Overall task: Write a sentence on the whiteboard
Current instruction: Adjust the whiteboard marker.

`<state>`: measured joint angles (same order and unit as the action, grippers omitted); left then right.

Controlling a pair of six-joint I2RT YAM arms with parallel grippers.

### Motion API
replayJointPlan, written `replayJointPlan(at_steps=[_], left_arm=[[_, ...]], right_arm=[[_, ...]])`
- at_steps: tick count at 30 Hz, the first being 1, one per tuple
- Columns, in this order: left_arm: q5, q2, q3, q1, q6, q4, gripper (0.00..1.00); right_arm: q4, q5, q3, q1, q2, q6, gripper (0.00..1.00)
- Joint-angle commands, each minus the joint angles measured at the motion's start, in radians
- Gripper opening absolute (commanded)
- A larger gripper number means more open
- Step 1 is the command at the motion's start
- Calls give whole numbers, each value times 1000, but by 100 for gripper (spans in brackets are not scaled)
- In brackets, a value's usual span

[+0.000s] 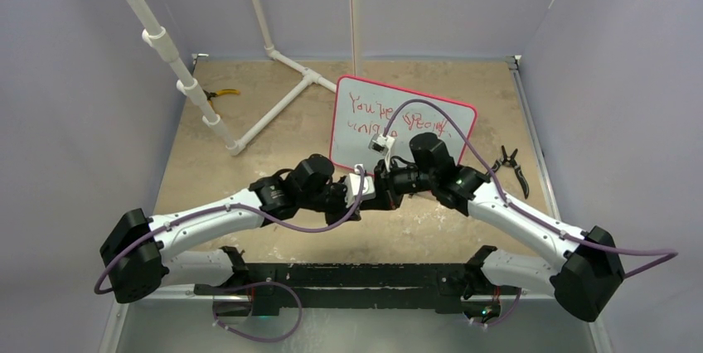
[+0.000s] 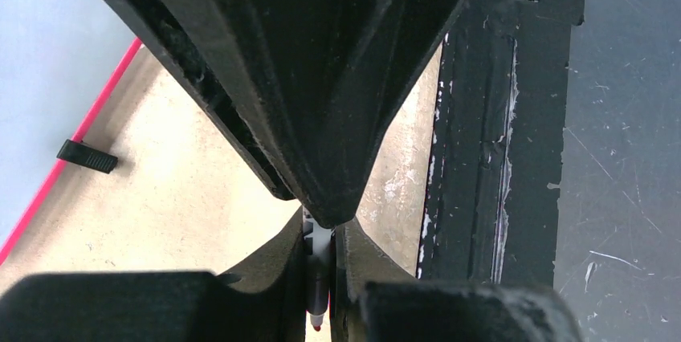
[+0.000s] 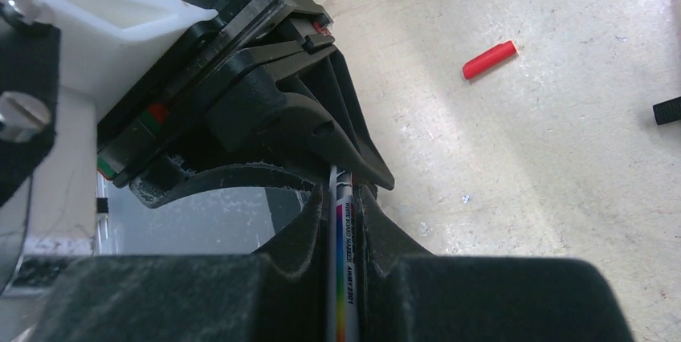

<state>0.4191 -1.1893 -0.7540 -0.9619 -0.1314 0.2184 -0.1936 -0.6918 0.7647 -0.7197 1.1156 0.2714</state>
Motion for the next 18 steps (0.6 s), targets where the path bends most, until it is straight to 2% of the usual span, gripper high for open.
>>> replayJointPlan(at_steps=[1, 2, 9, 12, 14, 18], left_arm=[[-26, 21, -12, -11, 18, -43, 0], [-41, 29, -8, -11, 31, -52, 0], [-92, 44, 4, -11, 168, -106, 0], [-128, 52, 13, -11, 239, -144, 0], [-157, 69, 33, -10, 294, -192, 0], [-203, 115, 146, -9, 442, -400, 0]], right_arm=[[-21, 41, 50, 1, -41, 2, 0], [-29, 65, 48, 2, -50, 19, 4], [51, 300, 21, 2, -158, 161, 62], [115, 384, -5, 2, -220, 217, 81], [161, 445, -32, 3, -251, 253, 86], [306, 556, -116, 5, -311, 311, 89]])
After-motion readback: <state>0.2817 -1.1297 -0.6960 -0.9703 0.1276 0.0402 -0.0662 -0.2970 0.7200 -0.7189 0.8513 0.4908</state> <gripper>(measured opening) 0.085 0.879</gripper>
